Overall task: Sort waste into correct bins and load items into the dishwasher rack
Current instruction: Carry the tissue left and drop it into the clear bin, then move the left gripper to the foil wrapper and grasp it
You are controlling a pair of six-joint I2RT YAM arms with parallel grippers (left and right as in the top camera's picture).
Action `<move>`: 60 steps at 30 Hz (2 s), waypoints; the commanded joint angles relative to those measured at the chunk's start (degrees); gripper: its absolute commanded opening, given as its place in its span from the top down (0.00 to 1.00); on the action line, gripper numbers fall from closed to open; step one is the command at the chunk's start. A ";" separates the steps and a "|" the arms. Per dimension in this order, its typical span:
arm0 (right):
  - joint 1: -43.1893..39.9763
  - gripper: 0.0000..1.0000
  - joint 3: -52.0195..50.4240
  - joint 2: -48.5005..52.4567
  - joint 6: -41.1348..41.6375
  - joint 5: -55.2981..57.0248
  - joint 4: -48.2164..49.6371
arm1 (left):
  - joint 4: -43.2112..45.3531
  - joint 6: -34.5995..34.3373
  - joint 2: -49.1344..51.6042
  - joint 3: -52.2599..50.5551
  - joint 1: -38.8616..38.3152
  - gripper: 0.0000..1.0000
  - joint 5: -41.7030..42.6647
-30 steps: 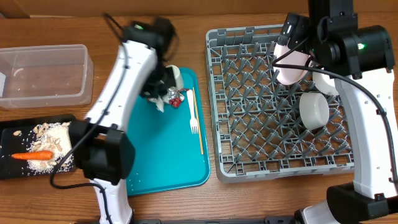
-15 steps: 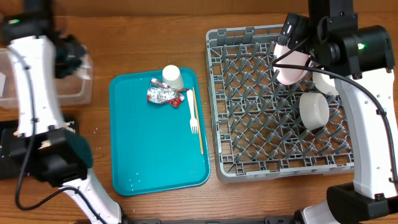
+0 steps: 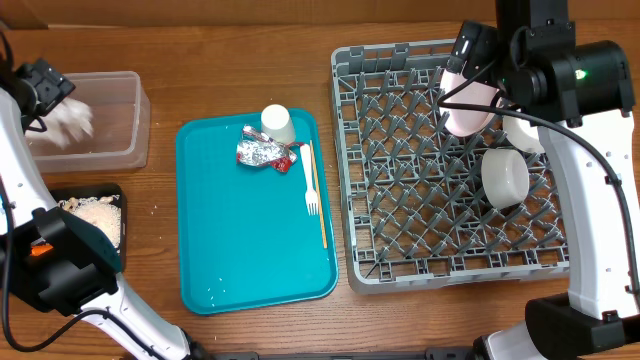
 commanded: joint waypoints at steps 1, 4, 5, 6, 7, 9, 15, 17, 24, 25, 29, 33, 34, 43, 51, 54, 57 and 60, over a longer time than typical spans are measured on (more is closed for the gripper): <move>-0.11 0.00 0.42 -0.02 0.28 -0.04 0.31 | 0.87 1.53 -0.17 -0.44 0.31 0.00 -1.09; -0.11 0.00 0.42 -0.02 0.28 -0.04 0.31 | 0.63 1.51 -0.20 -0.44 0.31 0.00 -0.42; -0.11 0.00 0.39 -0.02 0.28 -0.04 0.31 | 0.35 1.55 -0.20 -0.44 0.31 0.00 0.22; -0.11 0.00 0.42 -0.02 0.28 -0.04 0.31 | -0.15 1.70 -0.22 -0.39 0.28 0.00 1.33; -0.11 0.00 0.42 -0.02 0.28 -0.04 0.31 | -0.83 2.19 -0.28 -0.31 0.24 0.00 3.45; -0.11 0.00 0.42 -0.02 0.28 -0.04 0.31 | -2.47 4.37 -0.50 0.26 0.11 0.00 11.19; -0.11 0.00 0.42 -0.02 0.28 -0.04 0.31 | -8.04 11.72 -0.70 0.31 -2.89 0.00 32.54; -0.11 0.00 0.42 -0.02 0.31 -0.04 0.31 | -10.97 14.29 -0.70 0.28 -5.62 0.00 31.50; -0.11 0.00 0.42 -0.02 0.28 -0.04 0.31 | -14.75 17.05 -0.46 -3.56 -20.15 0.00 19.19; -0.11 0.00 0.42 -0.02 0.28 -0.04 0.31 | -14.16 17.16 -0.46 -4.63 -22.08 0.00 18.27; -0.11 0.00 0.42 -0.02 0.31 -0.04 0.31 | -11.69 17.14 -0.37 -9.33 -28.85 0.00 15.87; -0.11 0.00 0.42 -0.02 0.28 -0.04 0.31 | -8.74 16.83 -0.37 -13.81 -33.75 0.02 12.79; -0.11 0.00 0.42 -0.02 0.31 -0.04 0.31 | -8.20 16.17 -0.37 -14.78 -34.60 0.03 12.04; -0.11 0.00 0.39 -0.02 0.28 -0.04 0.31 | -2.25 -1.18 -0.35 -24.65 -36.98 0.11 8.00; -0.11 0.00 0.42 -0.02 0.28 -0.04 0.31 | 5.55 -12.57 -0.35 -33.83 -36.92 0.11 8.70; -0.11 0.00 0.42 -0.02 0.28 -0.04 0.31 | 7.82 -13.40 -0.35 -35.30 -36.94 0.11 8.70; -0.11 0.00 0.39 -0.02 0.28 -0.02 0.31 | 10.38 -13.53 -0.35 -35.50 -36.87 0.11 8.66; -0.11 0.00 0.42 -0.02 0.28 -0.04 0.31 | 12.87 -13.60 -0.35 -35.50 -36.85 0.11 8.96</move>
